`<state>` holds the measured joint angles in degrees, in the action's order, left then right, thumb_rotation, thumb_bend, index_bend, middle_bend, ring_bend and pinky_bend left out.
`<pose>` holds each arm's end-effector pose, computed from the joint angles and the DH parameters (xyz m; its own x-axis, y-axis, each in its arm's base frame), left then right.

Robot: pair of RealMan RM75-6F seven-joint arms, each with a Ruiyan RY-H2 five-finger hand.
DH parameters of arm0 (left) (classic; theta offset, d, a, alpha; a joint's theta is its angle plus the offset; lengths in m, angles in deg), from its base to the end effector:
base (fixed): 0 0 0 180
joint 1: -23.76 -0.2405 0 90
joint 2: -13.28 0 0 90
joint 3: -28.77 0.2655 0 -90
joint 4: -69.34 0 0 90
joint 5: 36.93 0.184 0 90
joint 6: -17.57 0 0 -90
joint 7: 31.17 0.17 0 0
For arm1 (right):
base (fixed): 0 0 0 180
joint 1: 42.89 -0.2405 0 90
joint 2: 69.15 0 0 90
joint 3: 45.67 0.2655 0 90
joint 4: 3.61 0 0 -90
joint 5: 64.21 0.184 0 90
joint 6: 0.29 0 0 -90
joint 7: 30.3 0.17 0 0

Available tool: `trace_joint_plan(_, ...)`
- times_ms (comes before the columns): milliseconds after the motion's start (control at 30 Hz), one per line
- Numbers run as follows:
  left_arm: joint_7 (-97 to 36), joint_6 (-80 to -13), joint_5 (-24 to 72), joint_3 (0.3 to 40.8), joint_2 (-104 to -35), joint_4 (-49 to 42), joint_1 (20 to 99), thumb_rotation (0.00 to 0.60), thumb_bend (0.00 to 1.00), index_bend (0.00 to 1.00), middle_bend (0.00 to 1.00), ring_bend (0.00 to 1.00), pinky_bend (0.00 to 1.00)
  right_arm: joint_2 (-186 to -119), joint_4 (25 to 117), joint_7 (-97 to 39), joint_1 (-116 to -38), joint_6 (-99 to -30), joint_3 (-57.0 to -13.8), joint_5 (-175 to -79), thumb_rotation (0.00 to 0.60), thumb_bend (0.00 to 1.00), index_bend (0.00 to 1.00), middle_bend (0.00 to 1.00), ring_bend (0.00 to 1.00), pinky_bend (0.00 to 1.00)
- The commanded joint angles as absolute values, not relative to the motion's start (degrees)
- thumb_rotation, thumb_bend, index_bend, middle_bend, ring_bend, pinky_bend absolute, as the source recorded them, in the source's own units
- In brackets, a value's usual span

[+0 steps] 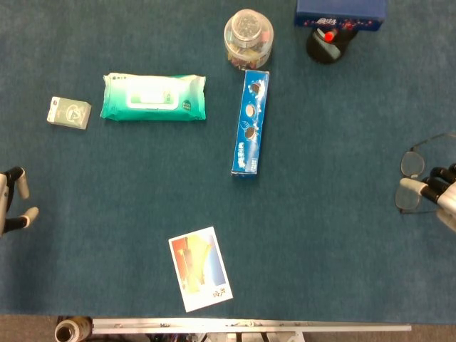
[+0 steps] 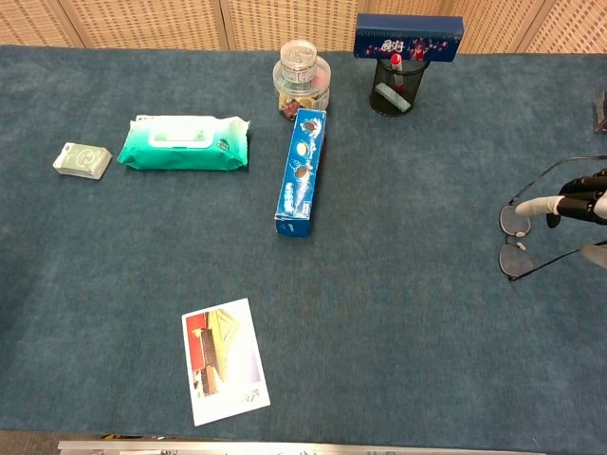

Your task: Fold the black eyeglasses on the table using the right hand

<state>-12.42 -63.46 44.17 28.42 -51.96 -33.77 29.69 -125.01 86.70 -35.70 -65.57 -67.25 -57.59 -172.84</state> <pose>-0.2897 0.1982 0.1517 0.4951 0.1392 0.8576 0.8655 0.0082 -0.5009 -0.2702 -0.2141 0.1327 0.7889 -0.2353 0.5677 -0.5686 -0.6301 0.5288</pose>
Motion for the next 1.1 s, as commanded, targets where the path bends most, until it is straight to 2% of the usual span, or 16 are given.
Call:
trace_joint_plan(33, -12.45, -63.48, 44.14, 28.44, -51.95, -33.77, 29.67, 0.600, 0.05, 0.62, 0.84, 1.00, 0.98, -125.40, 86.10, -35.42, -65.59, -66.99, -57.24, -172.35, 0.600, 0.46, 0.18, 0.38, 0.27, 0.37)
trace_joint_plan(1100, -13.33, -63.34, 43.80, 28.74, -51.81, -33.30, 29.40, 0.600, 0.05, 0.62, 0.85, 1.00, 0.98, -132.13, 76.43, -30.98, -66.55, -64.66, -54.65, -167.26, 0.600, 0.47, 0.18, 0.38, 0.26, 0.37)
